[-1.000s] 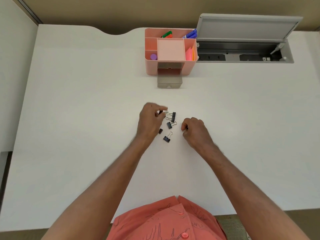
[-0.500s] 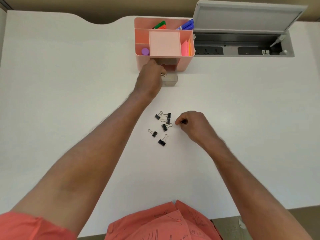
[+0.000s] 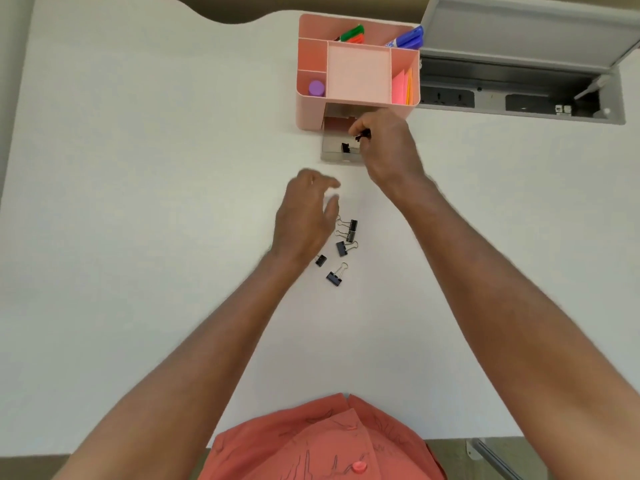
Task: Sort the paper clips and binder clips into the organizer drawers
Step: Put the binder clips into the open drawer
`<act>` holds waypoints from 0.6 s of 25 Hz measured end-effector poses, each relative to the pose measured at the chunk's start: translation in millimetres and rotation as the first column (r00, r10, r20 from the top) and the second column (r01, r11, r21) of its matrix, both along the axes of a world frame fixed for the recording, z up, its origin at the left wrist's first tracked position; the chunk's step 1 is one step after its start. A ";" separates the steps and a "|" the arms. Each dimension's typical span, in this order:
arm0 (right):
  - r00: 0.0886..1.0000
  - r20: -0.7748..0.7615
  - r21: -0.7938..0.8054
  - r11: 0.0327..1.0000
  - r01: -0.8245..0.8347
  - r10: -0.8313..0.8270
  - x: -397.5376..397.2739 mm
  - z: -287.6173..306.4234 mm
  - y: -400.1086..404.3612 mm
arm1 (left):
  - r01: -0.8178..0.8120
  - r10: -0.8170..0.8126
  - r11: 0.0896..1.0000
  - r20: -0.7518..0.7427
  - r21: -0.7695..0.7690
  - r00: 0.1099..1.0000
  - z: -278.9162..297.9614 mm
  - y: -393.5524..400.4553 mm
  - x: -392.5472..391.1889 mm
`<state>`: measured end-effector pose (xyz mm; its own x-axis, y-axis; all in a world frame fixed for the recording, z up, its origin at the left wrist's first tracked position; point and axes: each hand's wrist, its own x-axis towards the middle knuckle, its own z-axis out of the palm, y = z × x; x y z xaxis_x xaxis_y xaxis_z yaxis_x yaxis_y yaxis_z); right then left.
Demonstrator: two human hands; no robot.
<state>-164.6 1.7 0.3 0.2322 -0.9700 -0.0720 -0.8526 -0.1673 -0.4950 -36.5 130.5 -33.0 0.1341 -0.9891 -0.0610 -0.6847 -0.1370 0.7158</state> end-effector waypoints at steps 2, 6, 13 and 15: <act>0.997 -0.054 0.020 0.999 -0.047 0.048 3.7 -10.2 -3.2 | -0.003 0.000 0.996 0.027 0.088 1.000 -10.9 38.7 -2.4; 0.999 0.008 0.031 0.998 -0.054 0.054 2.4 -15.6 -0.7 | 0.142 -0.157 0.975 0.077 0.171 0.984 -25.8 87.8 -4.1; 0.985 0.169 0.124 0.992 0.010 -0.031 -25.9 -22.3 88.9 | 0.224 -0.273 0.946 0.204 0.235 0.940 -26.6 84.6 -6.0; 0.994 0.097 0.295 0.952 -0.079 0.052 -37.5 -30.1 125.7 | 0.222 -0.266 0.946 0.180 0.235 0.947 -24.8 79.7 -3.5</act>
